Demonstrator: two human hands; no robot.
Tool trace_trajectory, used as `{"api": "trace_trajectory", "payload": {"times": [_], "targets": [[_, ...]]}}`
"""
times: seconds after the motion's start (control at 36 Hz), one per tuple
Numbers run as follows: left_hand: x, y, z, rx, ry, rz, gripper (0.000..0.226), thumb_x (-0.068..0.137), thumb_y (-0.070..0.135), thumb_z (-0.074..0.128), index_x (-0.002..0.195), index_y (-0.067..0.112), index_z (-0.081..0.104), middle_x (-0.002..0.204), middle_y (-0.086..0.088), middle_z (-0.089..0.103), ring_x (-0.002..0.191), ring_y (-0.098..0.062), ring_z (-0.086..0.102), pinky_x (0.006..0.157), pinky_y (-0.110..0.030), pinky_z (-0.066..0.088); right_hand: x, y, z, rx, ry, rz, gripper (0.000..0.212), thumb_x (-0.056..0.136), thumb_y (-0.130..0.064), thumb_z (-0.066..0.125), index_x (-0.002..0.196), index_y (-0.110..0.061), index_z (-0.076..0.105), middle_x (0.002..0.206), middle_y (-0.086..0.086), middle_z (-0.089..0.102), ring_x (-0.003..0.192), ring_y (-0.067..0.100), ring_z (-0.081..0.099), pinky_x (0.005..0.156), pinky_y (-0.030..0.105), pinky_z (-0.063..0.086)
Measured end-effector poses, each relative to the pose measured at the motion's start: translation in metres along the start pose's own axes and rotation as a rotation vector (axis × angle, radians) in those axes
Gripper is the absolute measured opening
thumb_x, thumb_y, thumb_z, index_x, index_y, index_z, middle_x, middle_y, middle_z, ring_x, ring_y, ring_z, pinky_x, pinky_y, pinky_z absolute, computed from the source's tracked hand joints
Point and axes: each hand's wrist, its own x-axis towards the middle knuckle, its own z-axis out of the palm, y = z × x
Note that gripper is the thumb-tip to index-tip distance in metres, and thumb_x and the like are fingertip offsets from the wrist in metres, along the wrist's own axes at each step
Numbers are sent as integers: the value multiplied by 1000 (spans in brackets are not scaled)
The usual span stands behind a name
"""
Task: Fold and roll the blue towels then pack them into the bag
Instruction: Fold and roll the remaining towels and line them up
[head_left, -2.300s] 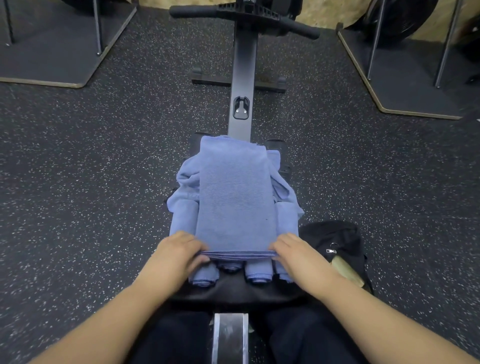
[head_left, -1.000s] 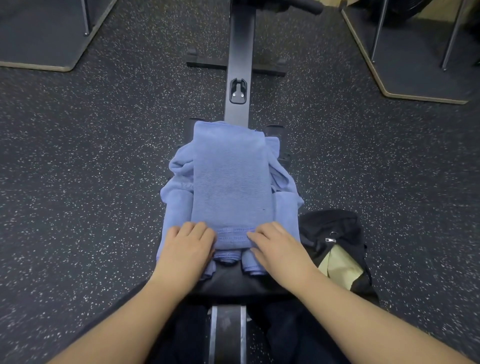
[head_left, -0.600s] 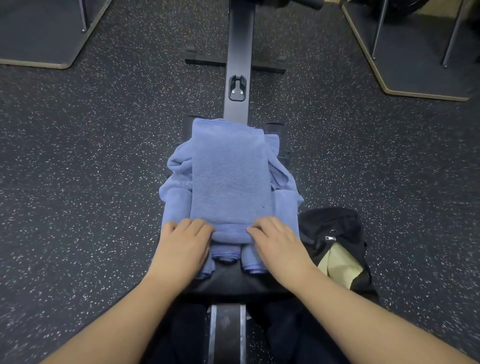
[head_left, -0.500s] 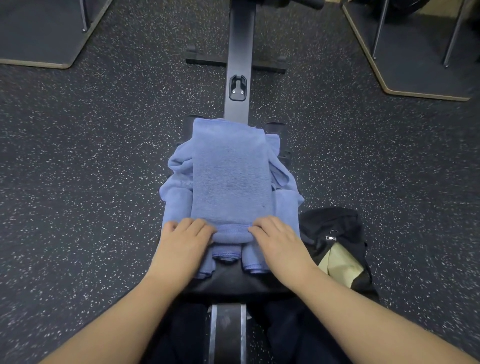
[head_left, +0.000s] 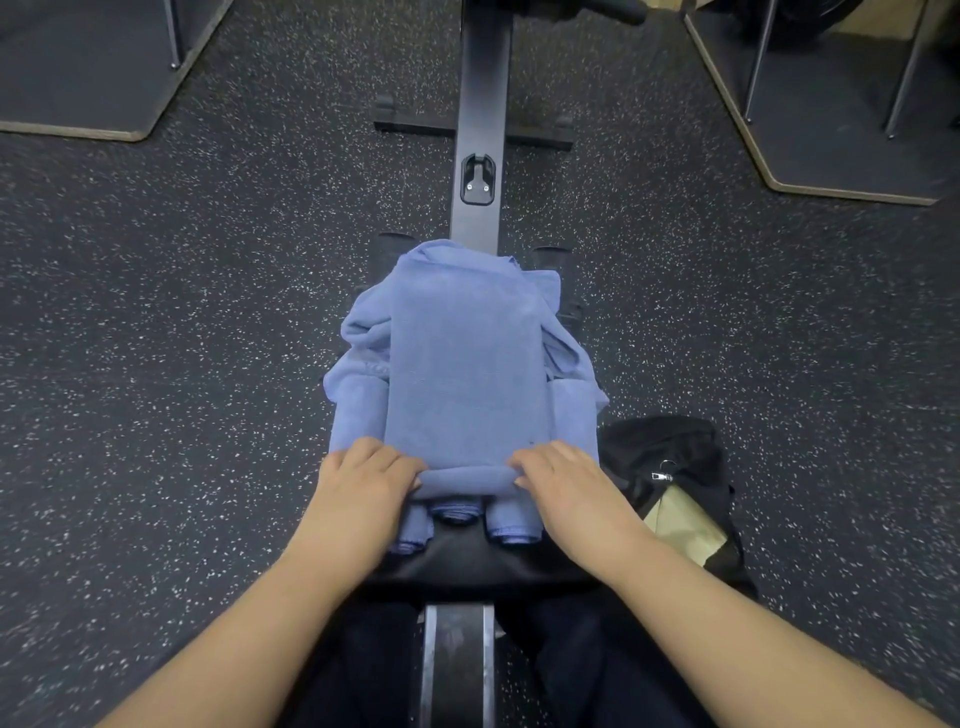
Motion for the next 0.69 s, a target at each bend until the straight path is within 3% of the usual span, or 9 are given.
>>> {"api": "trace_trajectory", "payload": {"times": [0.06,0.14,0.25,0.33,0.42,0.53,0.69], "targets": [[-1,1,2,22,-10,14,11,68,25,56,76,28,64,71,15,56,81,-13,38,64,-31,4,-1,0,2,3,-31,15,8,81,-17,54,88,-19,57,76,-4,58,68,20,56,61,29,48],[-1,1,4,51,-35,8,18,57,20,63,73,29,62,69,15,54,80,-13,37,64,-31,2,-2,0,6,-2,-45,28,12,77,-14,60,87,-19,56,76,-4,57,69,21,56,62,31,48],[0,2,9,93,38,-19,15,74,24,48,73,28,62,68,13,54,79,-15,36,65,-31,4,0,-1,10,-42,-47,61,25,70,-9,73,83,-20,55,75,-4,55,69,20,53,61,28,44],[1,4,8,76,55,-74,27,85,34,37,74,26,60,66,12,56,79,-15,38,67,-29,22,2,-3,11,-108,11,72,15,70,-7,57,79,-19,57,77,-2,52,74,20,47,60,29,45],[4,7,5,63,28,-130,23,87,38,36,75,25,51,63,11,55,72,-19,50,63,-30,29,5,-5,11,-130,35,83,24,67,-11,35,76,-16,57,80,1,50,79,21,40,66,32,42],[5,8,3,114,-15,-138,27,87,38,35,70,23,48,58,8,54,65,-24,53,63,-31,27,9,-7,9,-180,64,97,24,67,-10,33,72,-15,56,78,5,50,78,23,36,67,33,25],[9,13,1,181,25,-162,31,86,37,38,67,19,55,63,1,53,67,-27,53,61,-34,30,10,-9,11,-281,92,141,21,80,-17,39,71,-17,58,72,2,51,74,23,42,66,33,25]]}}
